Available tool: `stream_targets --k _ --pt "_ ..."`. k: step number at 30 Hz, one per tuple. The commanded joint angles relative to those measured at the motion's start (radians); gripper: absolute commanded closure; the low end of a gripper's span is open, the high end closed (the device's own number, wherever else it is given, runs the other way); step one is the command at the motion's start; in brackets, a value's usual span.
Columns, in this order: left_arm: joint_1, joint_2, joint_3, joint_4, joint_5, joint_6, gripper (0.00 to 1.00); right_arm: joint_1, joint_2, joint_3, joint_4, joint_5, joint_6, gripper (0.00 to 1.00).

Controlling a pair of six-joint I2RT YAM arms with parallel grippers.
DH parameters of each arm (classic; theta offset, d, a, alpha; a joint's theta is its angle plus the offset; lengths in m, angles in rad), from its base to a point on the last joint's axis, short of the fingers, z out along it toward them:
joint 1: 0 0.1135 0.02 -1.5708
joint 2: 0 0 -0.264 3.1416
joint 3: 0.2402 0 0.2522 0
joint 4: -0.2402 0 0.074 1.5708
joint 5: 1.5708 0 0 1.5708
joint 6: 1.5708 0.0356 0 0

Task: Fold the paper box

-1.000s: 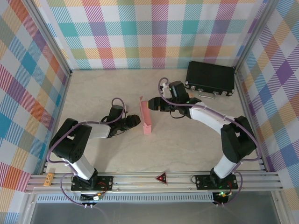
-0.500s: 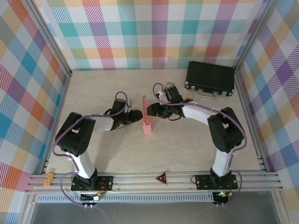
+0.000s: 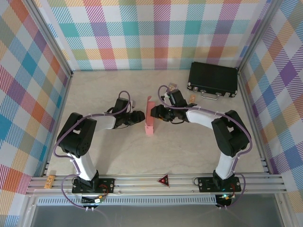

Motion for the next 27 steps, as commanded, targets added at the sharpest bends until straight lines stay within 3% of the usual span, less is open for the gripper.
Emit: stream_targets --k 1,11,15,21,27 --pt "0.007 -0.091 0.045 -0.087 -0.033 0.049 0.56 0.005 0.016 -0.041 -0.069 0.086 0.022 0.53" --pt "0.004 -0.309 0.106 -0.257 -0.122 0.11 0.5 0.004 -0.034 -0.038 -0.014 0.047 0.02 0.5" --pt "-0.008 -0.373 0.119 -0.294 -0.136 0.112 0.43 0.005 -0.067 -0.015 -0.017 0.045 0.005 0.47" --pt "-0.06 -0.393 0.148 -0.348 -0.165 0.123 0.3 -0.002 -0.131 -0.016 -0.05 0.103 -0.018 0.45" --pt "-0.122 -0.341 0.203 -0.407 -0.22 0.149 0.24 -0.014 -0.2 -0.068 -0.083 0.149 -0.049 0.47"
